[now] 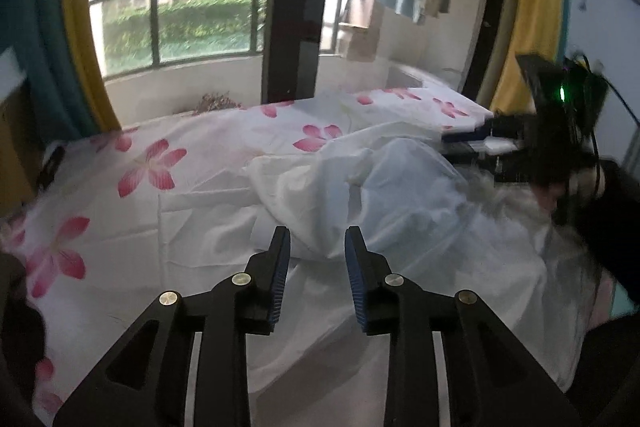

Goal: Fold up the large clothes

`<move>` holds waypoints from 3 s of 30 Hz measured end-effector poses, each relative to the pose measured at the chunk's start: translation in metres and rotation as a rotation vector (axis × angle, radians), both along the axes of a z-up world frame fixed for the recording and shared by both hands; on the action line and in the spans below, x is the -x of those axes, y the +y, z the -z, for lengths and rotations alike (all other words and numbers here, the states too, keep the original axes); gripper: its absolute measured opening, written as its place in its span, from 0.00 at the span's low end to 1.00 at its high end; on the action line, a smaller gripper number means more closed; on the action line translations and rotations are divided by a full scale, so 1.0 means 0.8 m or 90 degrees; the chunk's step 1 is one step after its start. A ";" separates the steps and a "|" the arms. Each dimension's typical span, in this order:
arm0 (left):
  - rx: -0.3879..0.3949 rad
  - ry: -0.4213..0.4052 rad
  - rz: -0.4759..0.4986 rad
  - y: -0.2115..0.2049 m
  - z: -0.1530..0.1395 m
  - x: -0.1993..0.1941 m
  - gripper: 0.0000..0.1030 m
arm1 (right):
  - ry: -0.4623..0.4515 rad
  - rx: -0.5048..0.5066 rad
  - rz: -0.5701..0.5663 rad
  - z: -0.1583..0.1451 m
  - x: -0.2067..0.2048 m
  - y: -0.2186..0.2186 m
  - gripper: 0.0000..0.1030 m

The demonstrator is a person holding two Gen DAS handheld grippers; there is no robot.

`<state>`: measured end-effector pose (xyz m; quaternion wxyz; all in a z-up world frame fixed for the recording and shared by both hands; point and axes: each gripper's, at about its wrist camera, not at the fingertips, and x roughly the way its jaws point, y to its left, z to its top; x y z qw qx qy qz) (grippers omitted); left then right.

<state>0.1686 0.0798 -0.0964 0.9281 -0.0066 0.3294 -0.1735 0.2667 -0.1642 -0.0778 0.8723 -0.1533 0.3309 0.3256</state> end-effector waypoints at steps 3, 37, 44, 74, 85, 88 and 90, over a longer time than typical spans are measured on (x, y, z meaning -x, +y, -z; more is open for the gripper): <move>0.024 0.017 0.000 -0.009 0.003 -0.020 0.29 | 0.054 0.009 -0.022 0.027 0.000 0.019 0.38; -0.052 0.104 0.179 -0.133 0.045 -0.046 0.00 | 0.054 -0.044 0.116 0.001 0.048 -0.077 0.38; -0.026 0.099 0.148 -0.104 0.033 -0.027 0.00 | 0.058 -0.047 0.114 0.015 0.020 -0.062 0.38; 0.046 0.073 -0.093 0.031 0.005 0.114 0.40 | 0.065 0.008 0.191 -0.009 0.127 -0.100 0.53; 0.035 0.085 -0.227 0.105 0.023 0.195 0.40 | 0.059 0.009 0.249 -0.015 0.177 -0.141 0.54; 0.027 0.081 -0.267 0.115 0.031 0.215 0.40 | 0.063 0.010 0.271 -0.008 0.187 -0.156 0.54; 0.034 0.075 -0.276 0.116 0.035 0.228 0.40 | 0.071 0.018 0.284 0.001 0.193 -0.166 0.54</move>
